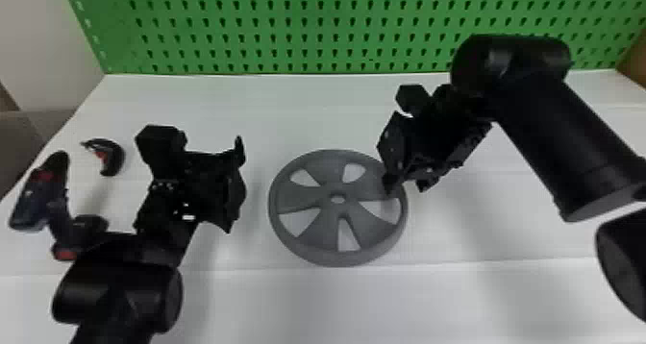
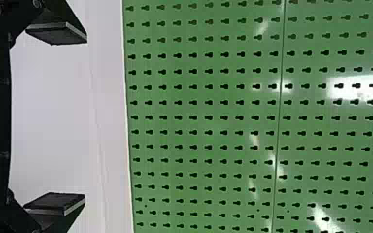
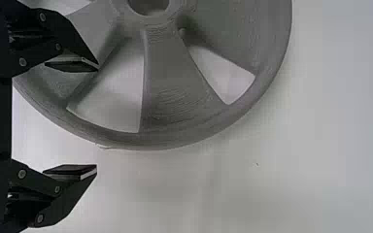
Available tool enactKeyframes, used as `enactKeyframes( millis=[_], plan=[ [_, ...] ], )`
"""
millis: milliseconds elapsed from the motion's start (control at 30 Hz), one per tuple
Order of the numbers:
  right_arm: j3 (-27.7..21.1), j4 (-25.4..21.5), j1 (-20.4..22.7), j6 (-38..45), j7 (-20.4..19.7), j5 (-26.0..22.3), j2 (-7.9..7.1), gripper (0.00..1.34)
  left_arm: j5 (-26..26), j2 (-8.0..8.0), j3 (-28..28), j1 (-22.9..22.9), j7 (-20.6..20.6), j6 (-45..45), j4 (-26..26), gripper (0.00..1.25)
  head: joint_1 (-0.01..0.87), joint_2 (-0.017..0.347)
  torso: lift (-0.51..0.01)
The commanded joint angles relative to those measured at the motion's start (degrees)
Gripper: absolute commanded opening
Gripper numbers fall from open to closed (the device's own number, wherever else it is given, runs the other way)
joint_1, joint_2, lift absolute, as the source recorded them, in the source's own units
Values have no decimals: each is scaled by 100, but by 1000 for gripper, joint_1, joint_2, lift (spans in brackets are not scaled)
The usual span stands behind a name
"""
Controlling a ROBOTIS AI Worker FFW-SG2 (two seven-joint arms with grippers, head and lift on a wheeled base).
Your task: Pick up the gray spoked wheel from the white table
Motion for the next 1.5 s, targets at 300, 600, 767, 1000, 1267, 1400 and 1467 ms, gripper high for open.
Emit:
enactKeyframes(
  millis=[300, 600, 767, 1000, 1267, 1400, 1467],
  plan=[
    [92, -48, -9, 8, -9, 689, 233, 825, -24, 0, -16, 21, 0, 39, -8, 1120, 767, 35, -107],
    [355, -250, 18, 8, -18, 909, 224, 825, -24, 0, -16, 30, 0, 48, -8, 1120, 767, 35, -107],
    [531, -382, 97, -510, -18, 117, 57, 825, -24, 0, -24, 30, 0, 56, -8, 1120, 767, 35, -107],
    [1006, -681, 0, -712, -466, -41, 39, 825, -32, 0, -16, 47, 0, 74, -26, 1120, 767, 35, -107],
    [1006, -681, 97, -1134, -1828, -1315, 4, 825, -50, 0, 2, 65, 0, 92, -61, 1120, 767, 35, -107],
    [716, -523, 106, -914, -1942, -1623, -14, 825, -32, 0, 11, 74, 0, 100, -61, 1120, 767, 35, -107],
    [628, -470, 70, -668, -2048, -1684, 4, 825, -32, 0, 20, 74, 0, 100, -70, 1120, 767, 35, -107]
  ],
)
